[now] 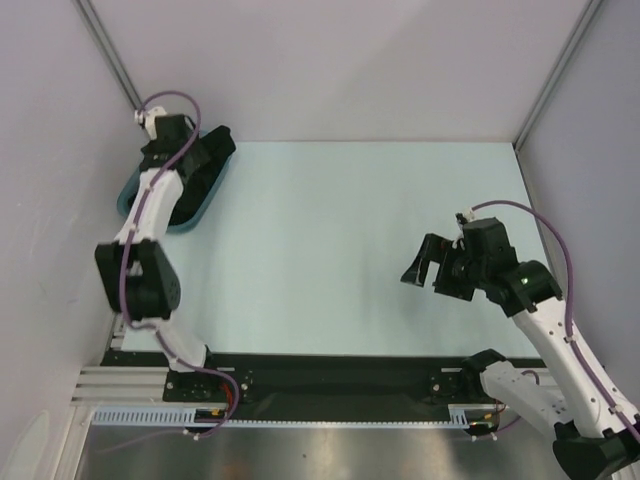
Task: Fold and stack the t-shirts
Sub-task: Grab the tshirt from the pile
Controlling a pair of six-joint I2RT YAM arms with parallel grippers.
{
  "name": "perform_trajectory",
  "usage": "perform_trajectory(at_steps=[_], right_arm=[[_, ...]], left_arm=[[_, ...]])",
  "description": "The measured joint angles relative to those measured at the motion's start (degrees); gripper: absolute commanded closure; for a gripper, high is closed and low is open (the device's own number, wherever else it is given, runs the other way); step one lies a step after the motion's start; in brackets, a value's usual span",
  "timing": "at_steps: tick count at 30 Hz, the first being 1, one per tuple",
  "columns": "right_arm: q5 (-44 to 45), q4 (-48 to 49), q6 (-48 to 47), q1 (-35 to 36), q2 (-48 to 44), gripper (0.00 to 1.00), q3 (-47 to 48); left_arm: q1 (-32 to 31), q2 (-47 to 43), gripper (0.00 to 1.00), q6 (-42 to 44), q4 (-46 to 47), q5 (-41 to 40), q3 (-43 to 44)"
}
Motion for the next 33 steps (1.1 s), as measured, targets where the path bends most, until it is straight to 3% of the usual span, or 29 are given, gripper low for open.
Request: perform_trajectory(at_steps=[4, 7, 12, 17, 18, 19, 27, 33], right_arm=[[-0.9, 0.2, -3.3, -2.9, 4.5, 0.0, 2.6], [-2.6, 1.6, -4.6, -5.6, 9.4, 0.0, 3.3], [-4.2, 2.5, -6.6, -9.4, 17.3, 0.0, 5.6], [-5.7, 3.5, -8.0, -12.8, 22.1, 0.02, 9.2], [-5.9, 3.7, -8.2, -13.3, 22.9, 0.02, 9.7], [-6.2, 3.9, -8.3, -13.7, 23.8, 0.02, 10.3], [-7.9, 4.8, -8.9, -14.1, 28.5, 0.03, 12.1], [-10.7, 4.5, -9.9, -14.1, 29.7, 0.03, 12.1]], left_arm=[[1.1, 19.0, 0.21, 0.0, -6.9, -3.6, 20.9], [1.8, 28.1, 0.21, -2.0, -13.8, -6.2, 30.8], [5.2, 36.1, 0.26, -8.3, -25.6, -9.4, 38.4], [8.6, 39.6, 0.67, -12.5, -31.0, -10.8, 39.8], [8.9, 40.1, 0.8, -12.7, -31.2, -10.7, 39.8], [9.0, 40.5, 1.0, -12.9, -31.2, -10.6, 39.8], [7.8, 40.2, 1.0, -9.9, -28.2, -9.7, 45.4], [6.0, 28.0, 1.0, -10.4, -19.8, 0.0, 43.5]])
